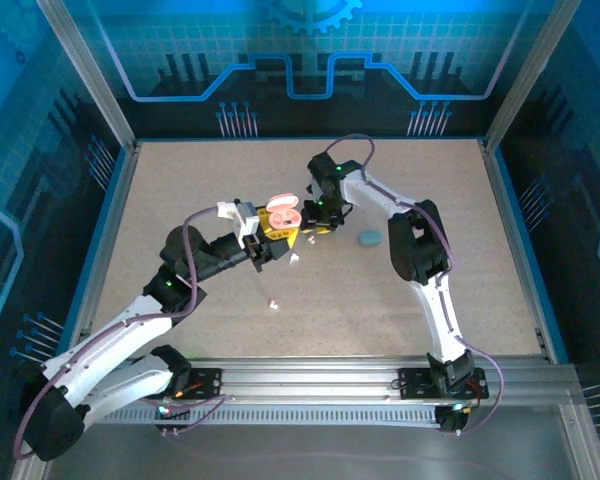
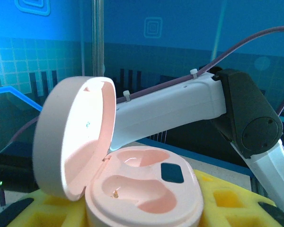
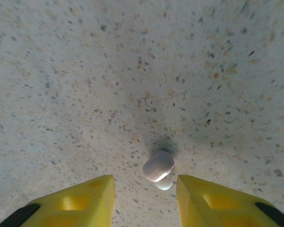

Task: Insert the wireless bluetooth earbuds into the charging case

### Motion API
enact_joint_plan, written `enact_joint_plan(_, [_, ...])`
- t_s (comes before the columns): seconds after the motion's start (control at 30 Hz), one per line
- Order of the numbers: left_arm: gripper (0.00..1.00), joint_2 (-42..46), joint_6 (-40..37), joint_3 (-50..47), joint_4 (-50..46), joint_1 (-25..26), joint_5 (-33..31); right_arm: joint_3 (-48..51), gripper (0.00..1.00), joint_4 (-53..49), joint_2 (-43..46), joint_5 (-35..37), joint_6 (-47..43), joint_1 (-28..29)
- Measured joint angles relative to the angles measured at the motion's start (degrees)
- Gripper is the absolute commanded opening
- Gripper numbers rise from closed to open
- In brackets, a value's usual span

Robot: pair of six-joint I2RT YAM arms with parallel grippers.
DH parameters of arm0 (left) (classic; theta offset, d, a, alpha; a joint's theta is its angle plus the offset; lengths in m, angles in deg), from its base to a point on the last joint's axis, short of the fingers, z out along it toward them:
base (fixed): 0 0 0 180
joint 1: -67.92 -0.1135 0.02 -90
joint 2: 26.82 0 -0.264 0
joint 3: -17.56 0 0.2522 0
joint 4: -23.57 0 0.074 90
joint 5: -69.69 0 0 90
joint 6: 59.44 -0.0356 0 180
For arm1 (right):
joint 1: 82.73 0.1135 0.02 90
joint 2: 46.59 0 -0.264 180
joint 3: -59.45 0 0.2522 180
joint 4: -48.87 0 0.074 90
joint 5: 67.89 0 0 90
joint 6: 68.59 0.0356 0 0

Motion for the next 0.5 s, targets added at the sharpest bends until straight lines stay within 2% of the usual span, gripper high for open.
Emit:
enact_joint_plan(0.27, [0.35,0.7,-0.8,-0.1,-0.7,0.0,0.0,-4.0,0.39,-2.6,-4.5,3.5,1.3,1.2])
enact_joint_plan(0.5, [0.35,0.9,-0.8,-0.1,-1.0,0.0,0.0,-7.2,0.30,-5.1,-6.4,4.7,1.6,1.3])
